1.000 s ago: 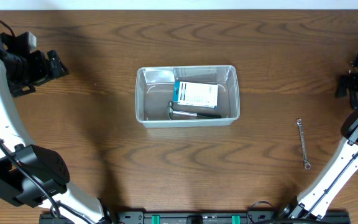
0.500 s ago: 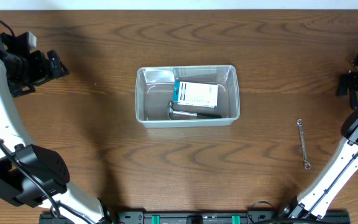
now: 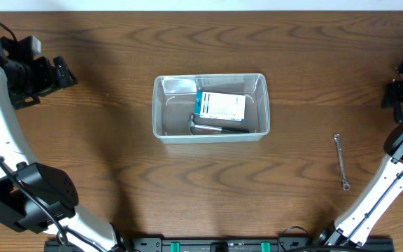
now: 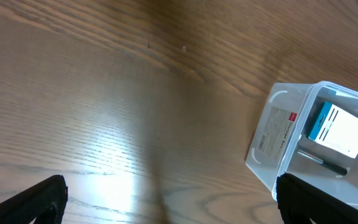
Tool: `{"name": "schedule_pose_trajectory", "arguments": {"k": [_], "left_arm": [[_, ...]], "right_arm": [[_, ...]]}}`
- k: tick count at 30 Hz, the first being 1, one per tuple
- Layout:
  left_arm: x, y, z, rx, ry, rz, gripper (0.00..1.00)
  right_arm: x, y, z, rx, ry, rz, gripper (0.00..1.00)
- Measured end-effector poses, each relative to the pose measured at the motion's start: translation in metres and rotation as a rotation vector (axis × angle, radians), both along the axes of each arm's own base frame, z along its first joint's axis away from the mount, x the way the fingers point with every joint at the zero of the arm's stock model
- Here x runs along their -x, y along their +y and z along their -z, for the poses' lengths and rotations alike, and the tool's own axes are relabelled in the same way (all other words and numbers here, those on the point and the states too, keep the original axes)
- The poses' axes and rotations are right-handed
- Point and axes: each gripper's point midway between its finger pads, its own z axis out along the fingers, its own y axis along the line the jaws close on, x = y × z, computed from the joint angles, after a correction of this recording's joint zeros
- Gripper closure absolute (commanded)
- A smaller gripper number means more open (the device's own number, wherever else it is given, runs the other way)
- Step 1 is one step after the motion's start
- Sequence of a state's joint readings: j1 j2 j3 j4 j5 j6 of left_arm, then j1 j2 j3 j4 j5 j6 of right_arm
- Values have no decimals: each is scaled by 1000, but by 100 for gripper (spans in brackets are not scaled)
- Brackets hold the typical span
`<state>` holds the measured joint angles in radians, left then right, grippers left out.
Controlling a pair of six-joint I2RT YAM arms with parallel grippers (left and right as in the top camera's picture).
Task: Pack container
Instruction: 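Lower the open right gripper onto the yellow-handled screwdriver and close, then lift the screwdriver and carry it left toward the container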
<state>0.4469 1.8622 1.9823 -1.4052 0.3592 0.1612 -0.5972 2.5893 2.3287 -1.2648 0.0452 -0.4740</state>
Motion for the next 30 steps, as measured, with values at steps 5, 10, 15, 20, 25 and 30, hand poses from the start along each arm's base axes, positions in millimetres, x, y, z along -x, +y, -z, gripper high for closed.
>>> {"name": "schedule_pose_trajectory", "arguments": {"k": [5, 10, 15, 20, 25, 30], "left_arm": [[0, 0, 0, 0, 0, 0, 2], [0, 0, 0, 0, 0, 0, 2], [0, 0, 0, 0, 0, 0, 2], [0, 0, 0, 0, 0, 0, 2], [0, 0, 0, 0, 0, 0, 2], [0, 0, 0, 0, 0, 0, 2]], "right_arm": [[0, 0, 0, 1, -2, 3, 37], [-1, -1, 0, 4, -6, 5, 42], [-4, -2, 0, 10, -15, 5, 45], [-6, -1, 0, 12, -19, 5, 57], [-11, 4, 0, 14, -22, -6, 65], [-14, 9, 0, 14, -23, -13, 72]]}}
